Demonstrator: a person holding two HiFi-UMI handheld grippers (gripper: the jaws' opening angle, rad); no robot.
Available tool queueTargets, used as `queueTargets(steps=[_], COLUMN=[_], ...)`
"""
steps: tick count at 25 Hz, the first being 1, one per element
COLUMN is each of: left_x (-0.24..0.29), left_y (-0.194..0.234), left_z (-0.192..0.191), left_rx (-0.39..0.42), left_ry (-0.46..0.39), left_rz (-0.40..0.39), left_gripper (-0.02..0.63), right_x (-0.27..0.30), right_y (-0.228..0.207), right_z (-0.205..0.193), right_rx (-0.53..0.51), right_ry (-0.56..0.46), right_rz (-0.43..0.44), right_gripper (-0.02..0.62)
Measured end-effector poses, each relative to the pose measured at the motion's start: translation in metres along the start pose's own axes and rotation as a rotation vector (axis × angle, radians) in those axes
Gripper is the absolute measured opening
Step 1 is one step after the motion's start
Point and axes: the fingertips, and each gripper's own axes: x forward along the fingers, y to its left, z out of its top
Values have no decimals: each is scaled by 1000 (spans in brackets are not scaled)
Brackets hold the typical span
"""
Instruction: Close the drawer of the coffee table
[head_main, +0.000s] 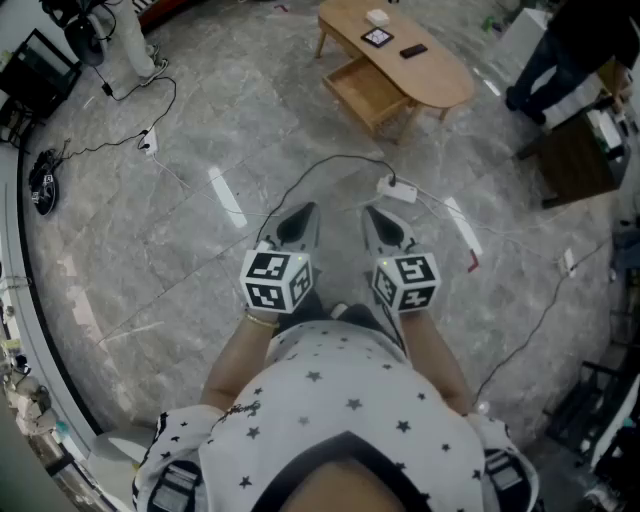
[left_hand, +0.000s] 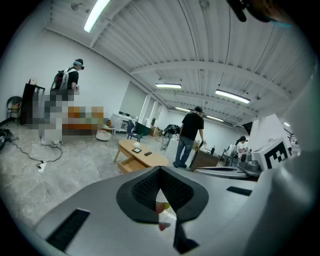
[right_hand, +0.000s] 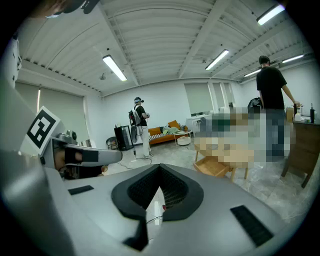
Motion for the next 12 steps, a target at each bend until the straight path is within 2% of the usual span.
queueTargets(steps=[5,12], left_x=[-2,-6], left_y=[-44,-56], left_z=[-29,-30], left_rx=[-3,-18], left_ry=[5,-7], left_rz=[-19,0], left_gripper=[6,6], right_x=[-36,-53], right_y=[-14,-17], right_z=[-11,-12], right_rx=[-5,-25], right_ry=[-21,-35], right_rz=[-9,2], right_gripper=[6,6])
